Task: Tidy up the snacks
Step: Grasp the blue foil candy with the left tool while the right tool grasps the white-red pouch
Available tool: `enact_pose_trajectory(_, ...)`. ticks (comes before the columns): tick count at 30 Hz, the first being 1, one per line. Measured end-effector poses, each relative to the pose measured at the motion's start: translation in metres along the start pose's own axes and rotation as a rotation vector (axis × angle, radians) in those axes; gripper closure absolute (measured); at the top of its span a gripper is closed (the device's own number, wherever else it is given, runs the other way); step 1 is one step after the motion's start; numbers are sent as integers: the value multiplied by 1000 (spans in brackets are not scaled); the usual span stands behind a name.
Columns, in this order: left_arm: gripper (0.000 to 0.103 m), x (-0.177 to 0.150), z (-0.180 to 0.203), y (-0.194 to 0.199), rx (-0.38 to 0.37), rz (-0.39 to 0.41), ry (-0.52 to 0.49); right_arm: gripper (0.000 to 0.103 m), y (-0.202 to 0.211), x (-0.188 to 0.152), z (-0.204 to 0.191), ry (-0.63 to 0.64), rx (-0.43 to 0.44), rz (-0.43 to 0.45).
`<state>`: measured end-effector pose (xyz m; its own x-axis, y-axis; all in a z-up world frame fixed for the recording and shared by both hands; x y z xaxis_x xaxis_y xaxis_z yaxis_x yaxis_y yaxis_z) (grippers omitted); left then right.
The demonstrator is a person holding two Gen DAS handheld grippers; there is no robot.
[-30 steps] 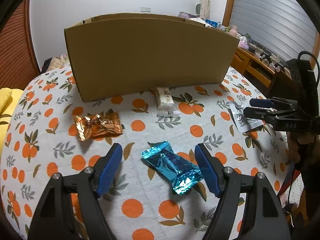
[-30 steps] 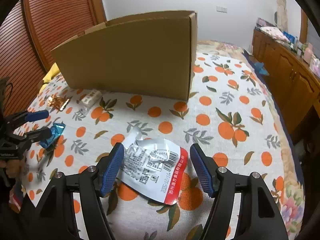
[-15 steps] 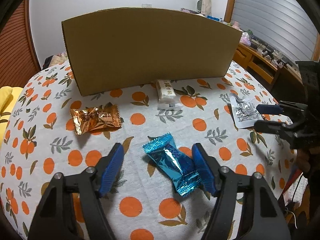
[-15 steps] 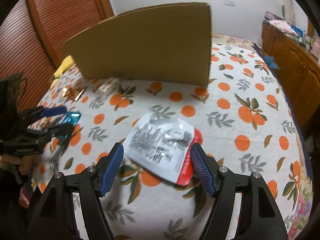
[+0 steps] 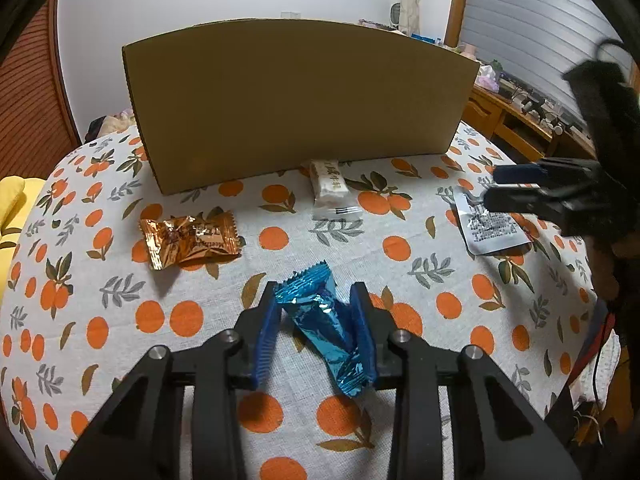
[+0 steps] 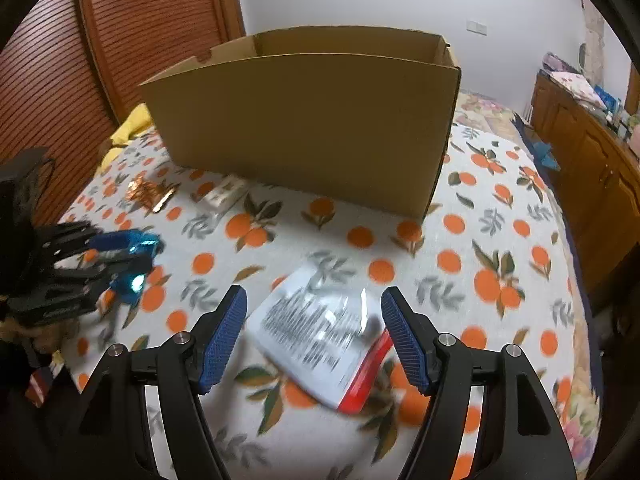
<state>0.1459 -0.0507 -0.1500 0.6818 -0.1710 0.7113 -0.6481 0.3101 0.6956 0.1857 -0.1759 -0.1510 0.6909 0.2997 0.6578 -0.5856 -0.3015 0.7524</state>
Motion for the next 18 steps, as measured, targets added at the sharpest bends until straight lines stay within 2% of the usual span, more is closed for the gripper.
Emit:
enact_pose_trajectory(6, 69, 0, 0, 1, -3, 1, 1, 31, -23, 7, 7, 2, 47, -79)
enact_pose_trajectory(14, 69, 0, 0, 1, -5, 1, 0, 31, -12, -10, -2, 35, 115, -144)
enact_pose_trajectory(18, 69, 0, 0, 1, -5, 2, 2, 31, -4, -19, -11, 64, 119, -163)
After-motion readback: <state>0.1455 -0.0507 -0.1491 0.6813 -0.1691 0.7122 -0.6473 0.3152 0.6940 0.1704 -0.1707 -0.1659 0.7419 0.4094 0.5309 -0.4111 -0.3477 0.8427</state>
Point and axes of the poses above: each gripper's, at about its wrist camera, not at the fingertips, and y roughly against the way its jaws point, z to its right, x to its top, the point moved 5 cm from there along -y, roughly the way its jaws point, and after that the axes turned 3 degrees about z, right-handed, at the moved point
